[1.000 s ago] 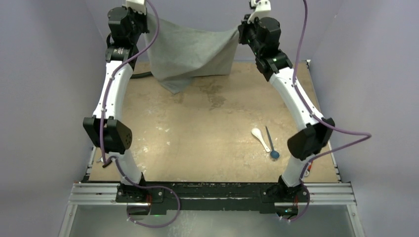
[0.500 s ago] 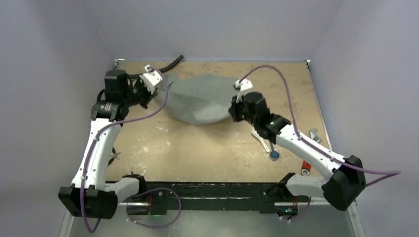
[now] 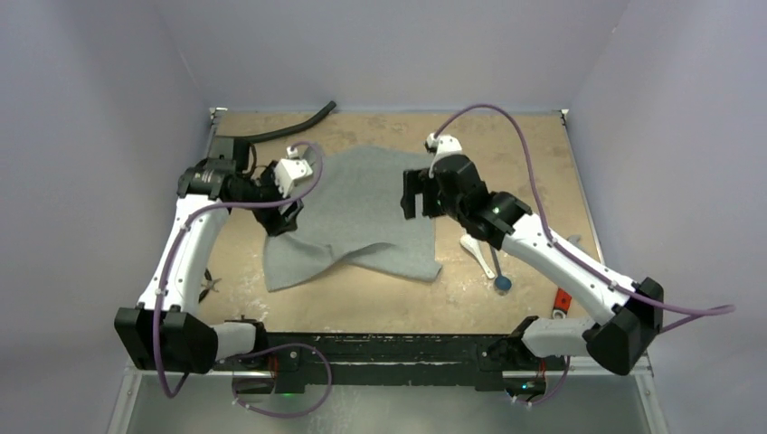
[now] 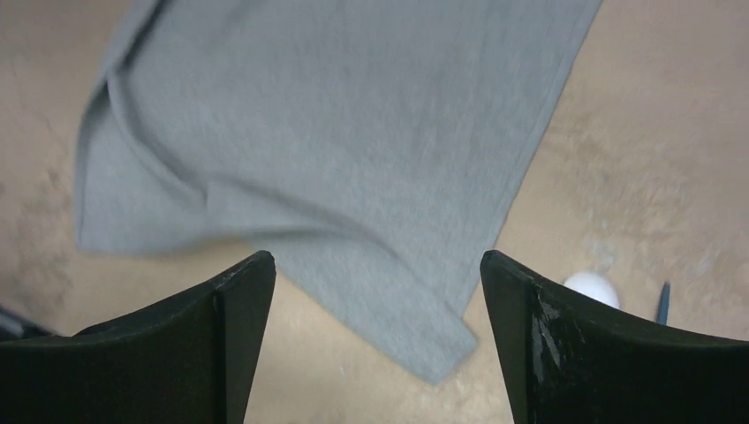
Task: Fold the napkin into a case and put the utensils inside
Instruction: Flatten out the crumpled napkin at the center of the board.
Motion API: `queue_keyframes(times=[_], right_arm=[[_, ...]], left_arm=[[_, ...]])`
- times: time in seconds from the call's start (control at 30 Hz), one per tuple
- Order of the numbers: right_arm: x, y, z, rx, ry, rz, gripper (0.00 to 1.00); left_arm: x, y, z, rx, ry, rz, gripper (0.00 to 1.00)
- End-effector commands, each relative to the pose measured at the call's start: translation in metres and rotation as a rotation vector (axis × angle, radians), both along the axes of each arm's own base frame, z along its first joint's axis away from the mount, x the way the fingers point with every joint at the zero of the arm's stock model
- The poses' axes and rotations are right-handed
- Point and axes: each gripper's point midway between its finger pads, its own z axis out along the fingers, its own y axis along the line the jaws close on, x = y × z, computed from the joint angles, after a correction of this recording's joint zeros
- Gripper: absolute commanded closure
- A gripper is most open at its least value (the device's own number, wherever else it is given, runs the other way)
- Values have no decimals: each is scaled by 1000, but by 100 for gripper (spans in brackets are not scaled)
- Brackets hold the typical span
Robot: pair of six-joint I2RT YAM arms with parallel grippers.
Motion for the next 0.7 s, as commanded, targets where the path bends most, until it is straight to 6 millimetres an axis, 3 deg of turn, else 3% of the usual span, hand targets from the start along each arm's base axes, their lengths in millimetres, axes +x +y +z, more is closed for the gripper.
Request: queue_keyframes(times=[0.0,0.07,0.13,0.23,0.33,0.47,0.67], right_arm=[[74,-7,18,-31,-105,-153,14],[112,-11,5,-23,-99,-210,22],[146,-10,-10,-21,-111,-240,30],[189,4,-39,-55,-98,-254,45],[217,22,-75,-79,-44,-248,59],[224,36,-120,-62,48,-236,67],[216,16,-172,-84,147,-282,74]], left_arm=[[49,-14,60,-85,-148,-6,26],[76,-19,70,-127,-182,30,28],[107,-22,65,-163,-208,89,31],[147,-23,34,-182,-210,175,36],[167,-30,-7,-124,-135,188,39],[185,-34,-52,-19,-114,205,43],[215,-6,-95,159,-133,337,46]])
